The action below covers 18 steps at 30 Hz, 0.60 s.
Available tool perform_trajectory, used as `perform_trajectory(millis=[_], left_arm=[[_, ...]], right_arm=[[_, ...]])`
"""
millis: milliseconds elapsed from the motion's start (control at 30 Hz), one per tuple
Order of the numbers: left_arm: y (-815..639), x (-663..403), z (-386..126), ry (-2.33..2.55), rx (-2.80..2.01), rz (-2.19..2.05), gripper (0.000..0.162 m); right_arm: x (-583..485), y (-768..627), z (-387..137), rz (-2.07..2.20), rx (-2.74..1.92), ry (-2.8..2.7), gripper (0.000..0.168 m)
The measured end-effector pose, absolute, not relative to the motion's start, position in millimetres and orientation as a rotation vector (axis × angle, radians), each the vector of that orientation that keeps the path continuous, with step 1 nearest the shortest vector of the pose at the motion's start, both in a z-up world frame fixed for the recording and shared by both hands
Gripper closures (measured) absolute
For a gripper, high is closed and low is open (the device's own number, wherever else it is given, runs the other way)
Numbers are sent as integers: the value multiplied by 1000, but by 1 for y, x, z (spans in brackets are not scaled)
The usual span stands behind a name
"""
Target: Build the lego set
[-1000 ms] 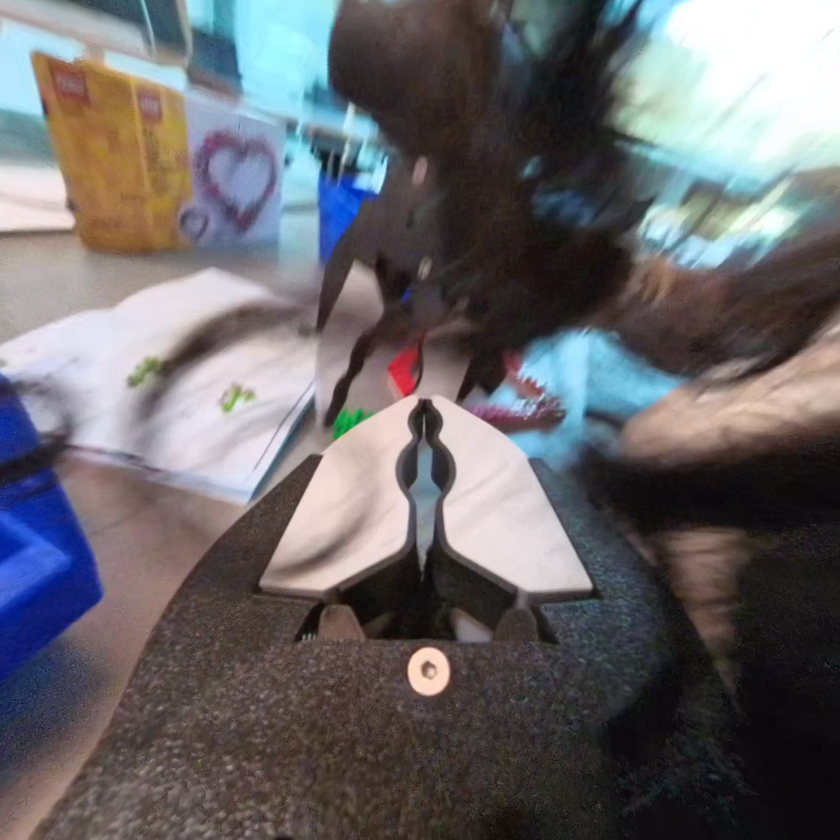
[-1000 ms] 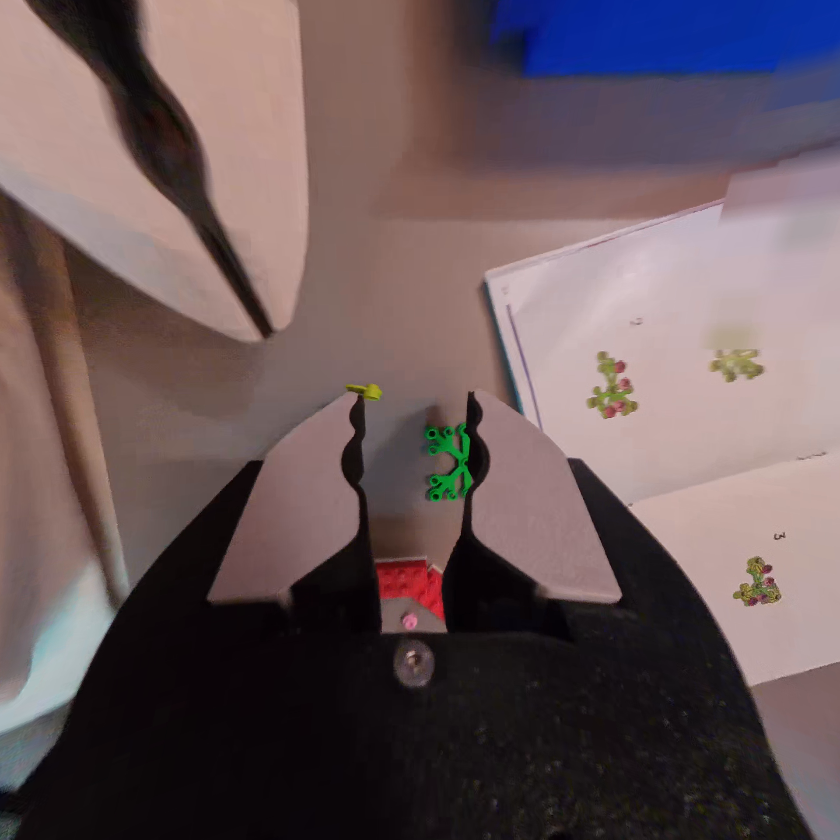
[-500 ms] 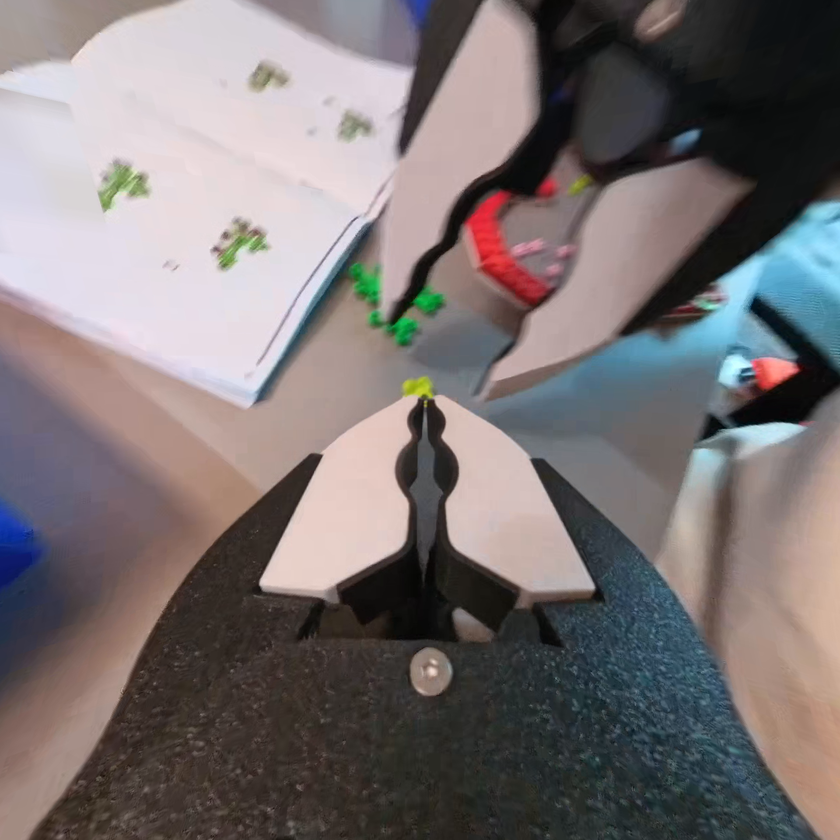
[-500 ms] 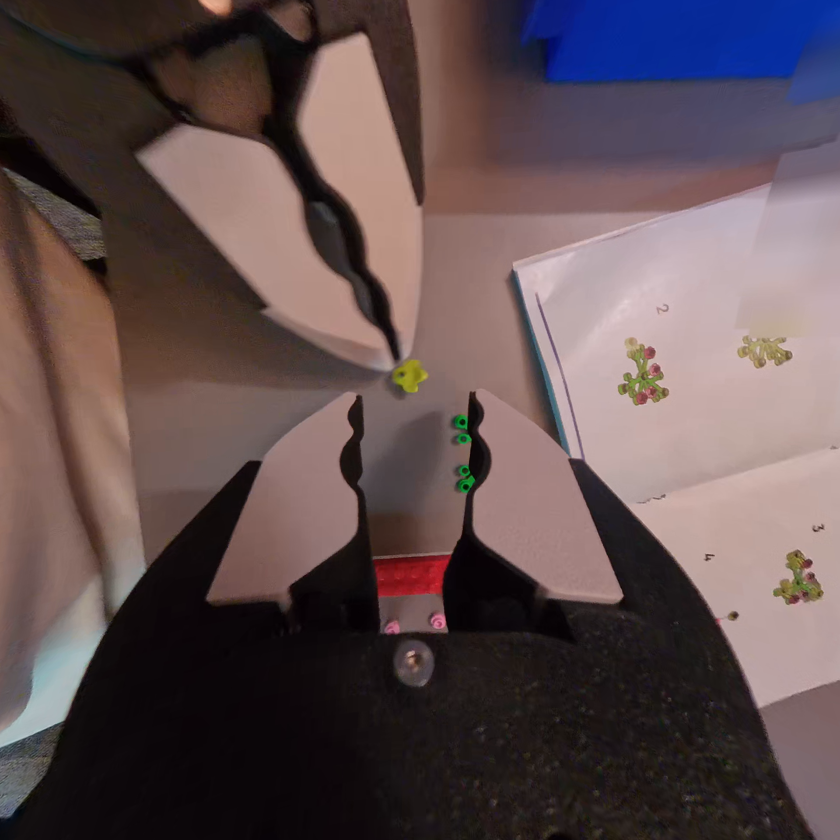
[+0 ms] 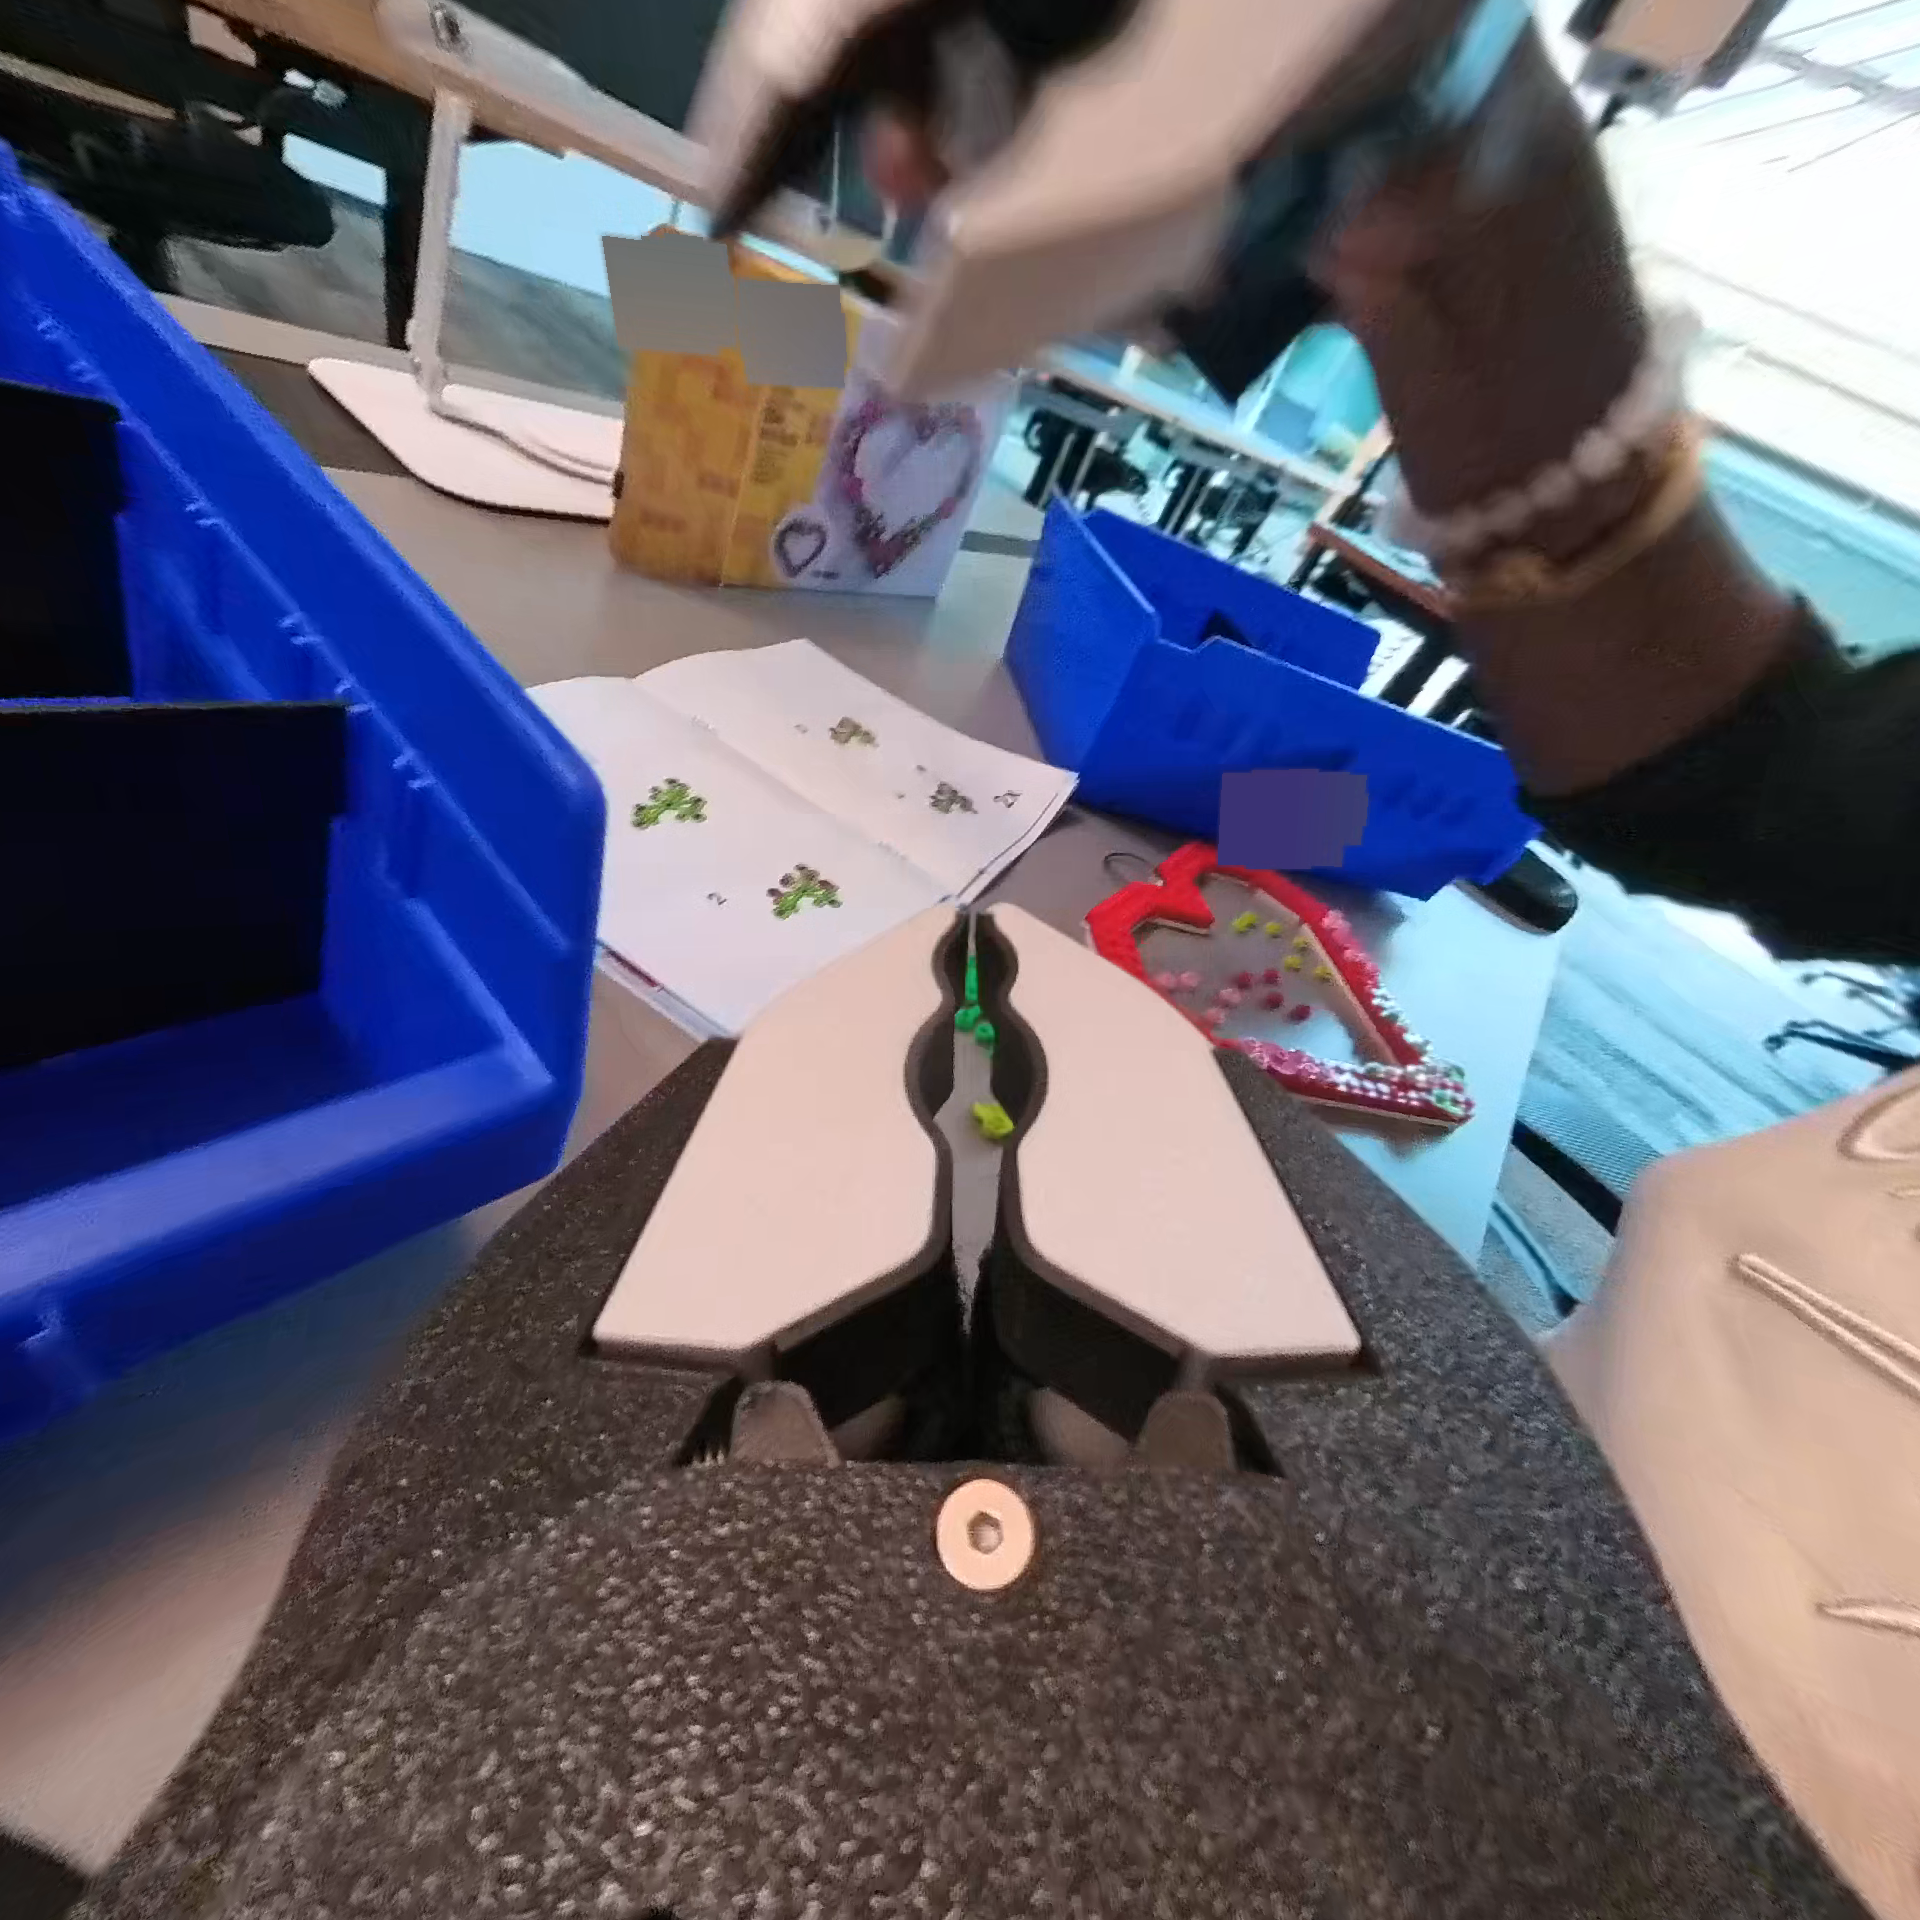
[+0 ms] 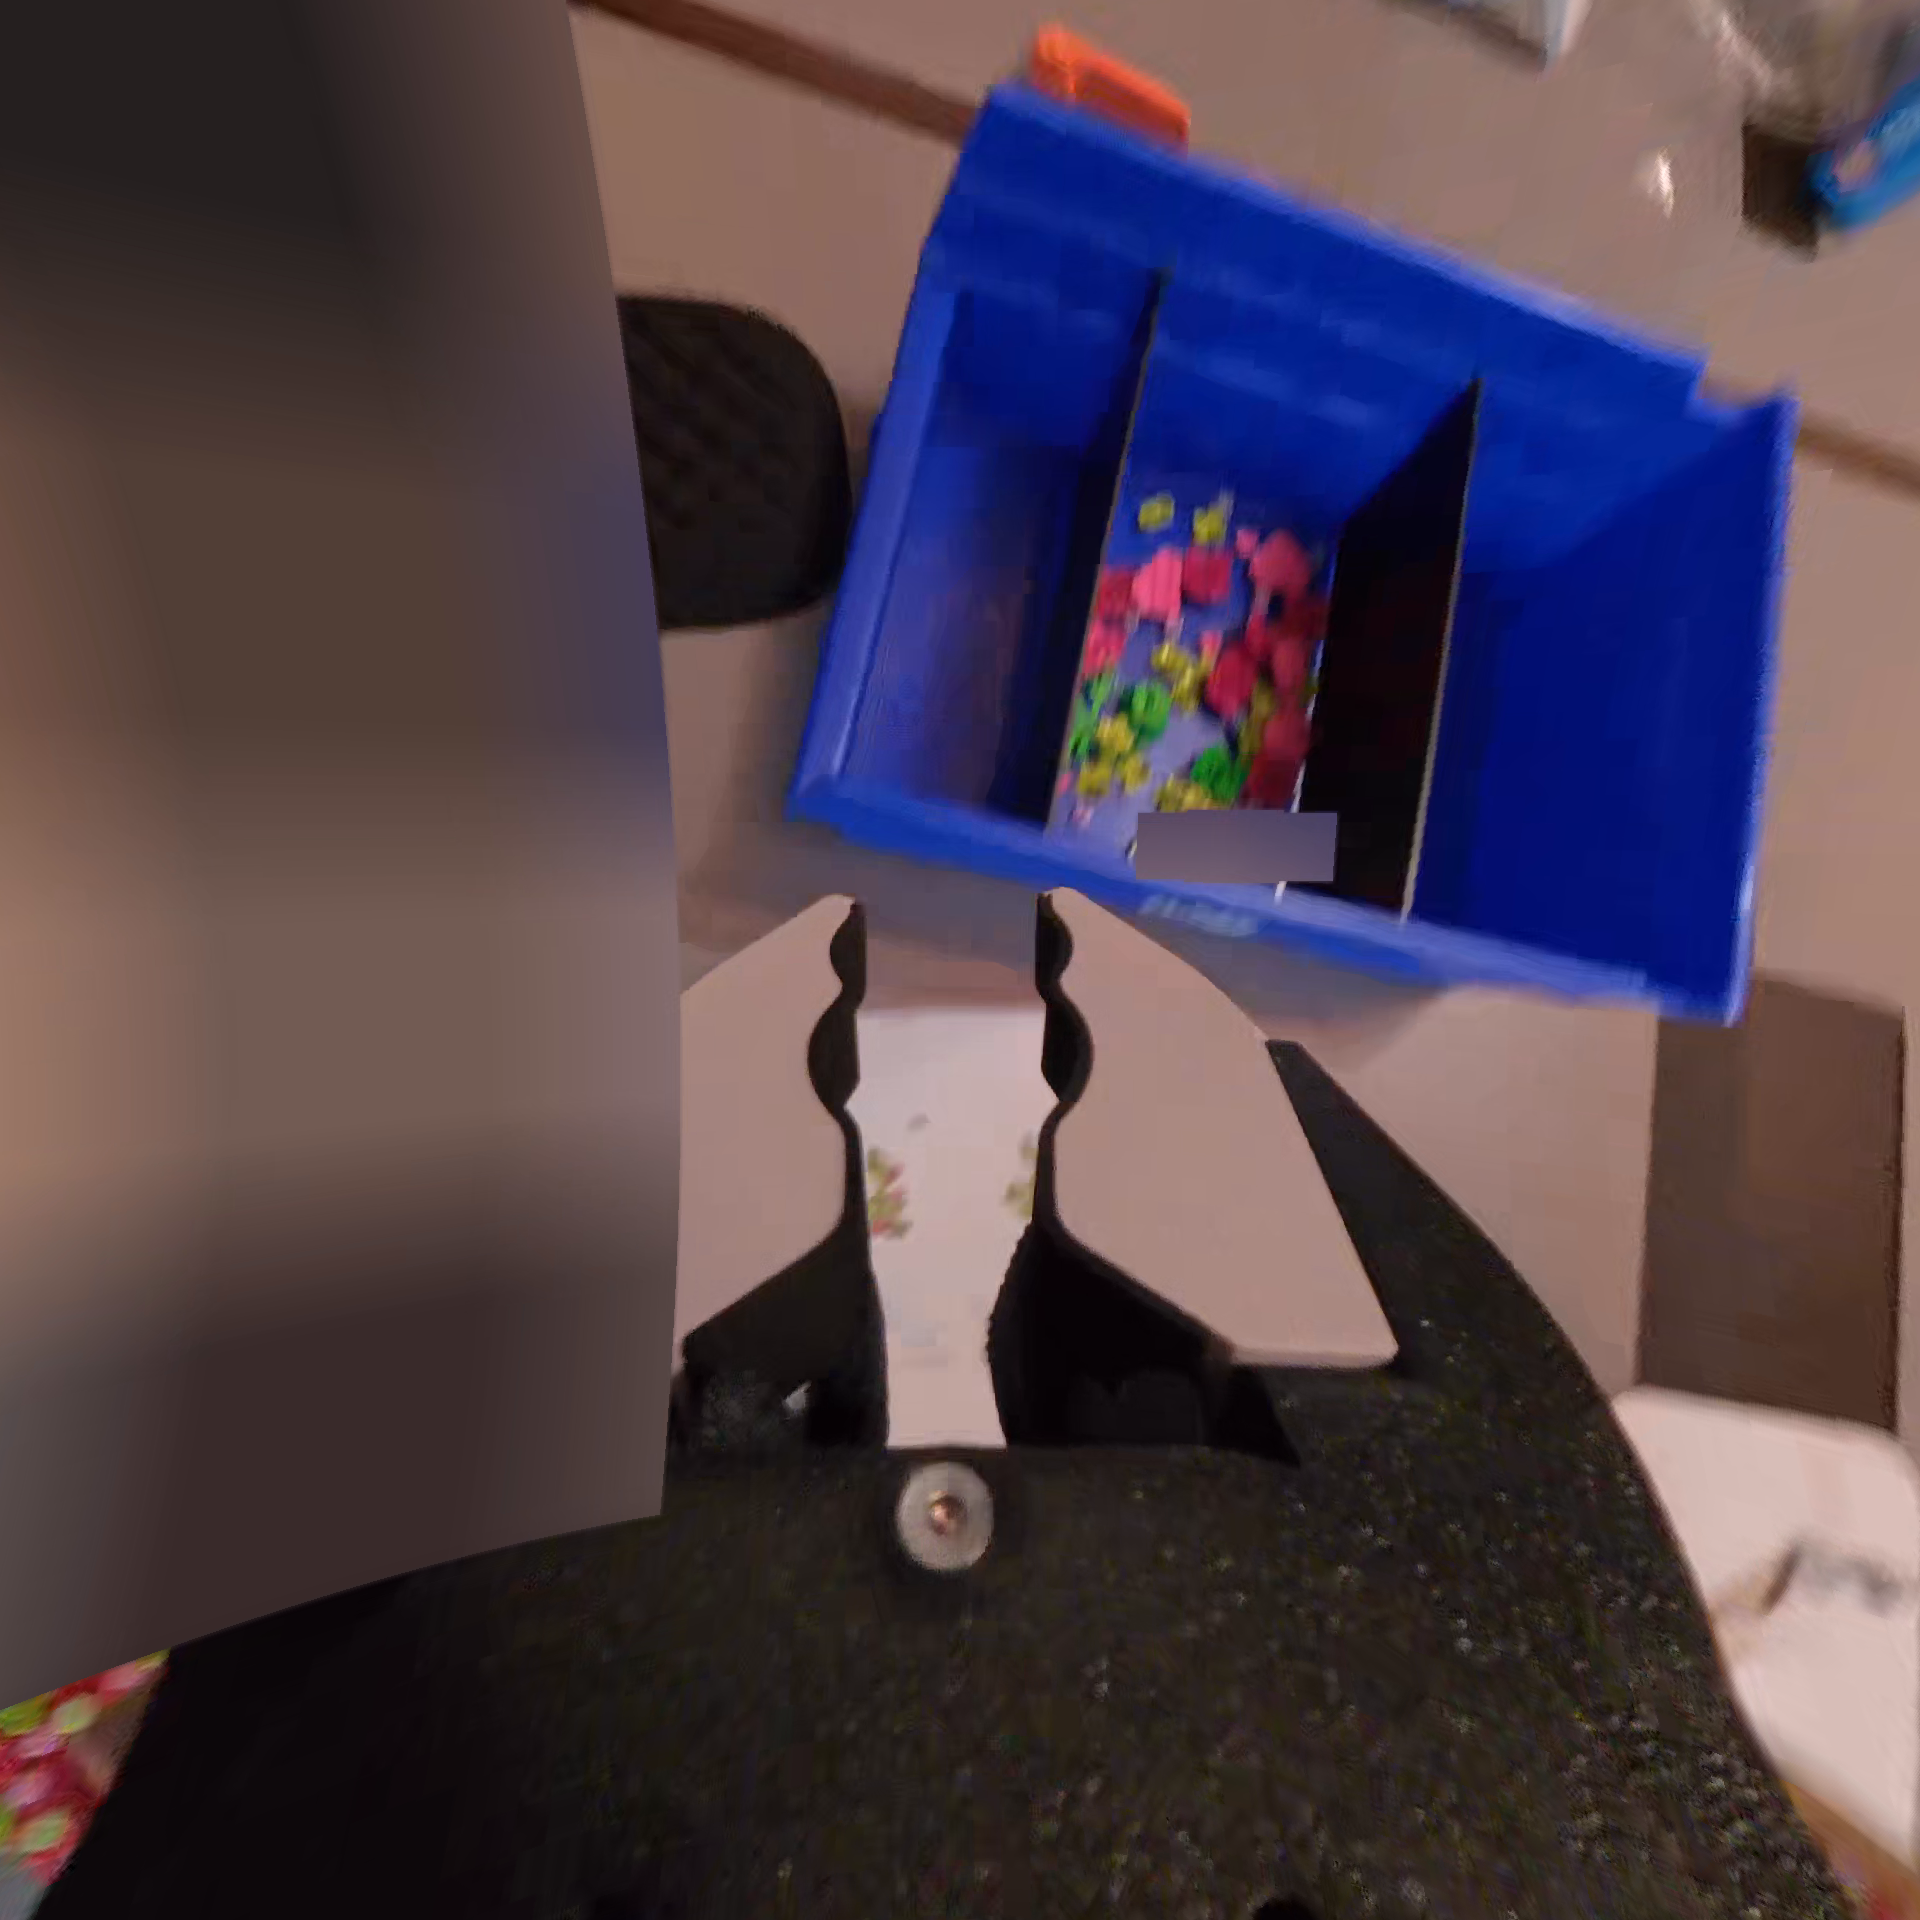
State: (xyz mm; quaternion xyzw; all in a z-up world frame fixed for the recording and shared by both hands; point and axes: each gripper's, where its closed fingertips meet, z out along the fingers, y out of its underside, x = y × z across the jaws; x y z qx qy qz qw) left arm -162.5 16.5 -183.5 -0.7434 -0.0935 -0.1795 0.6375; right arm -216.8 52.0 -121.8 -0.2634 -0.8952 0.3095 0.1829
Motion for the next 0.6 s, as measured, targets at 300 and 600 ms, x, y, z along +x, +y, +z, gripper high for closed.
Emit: perform_trajectory(millis=[300,600], left_arm=[[17,-152,-179,-121,-1592,-517,162],[13,-144,-175,-30,-1527,-599,162]], right_arm=[[-361,28,-196,401,-126,-2948,140],[-381,15,-260,85,507,-3043,145]])
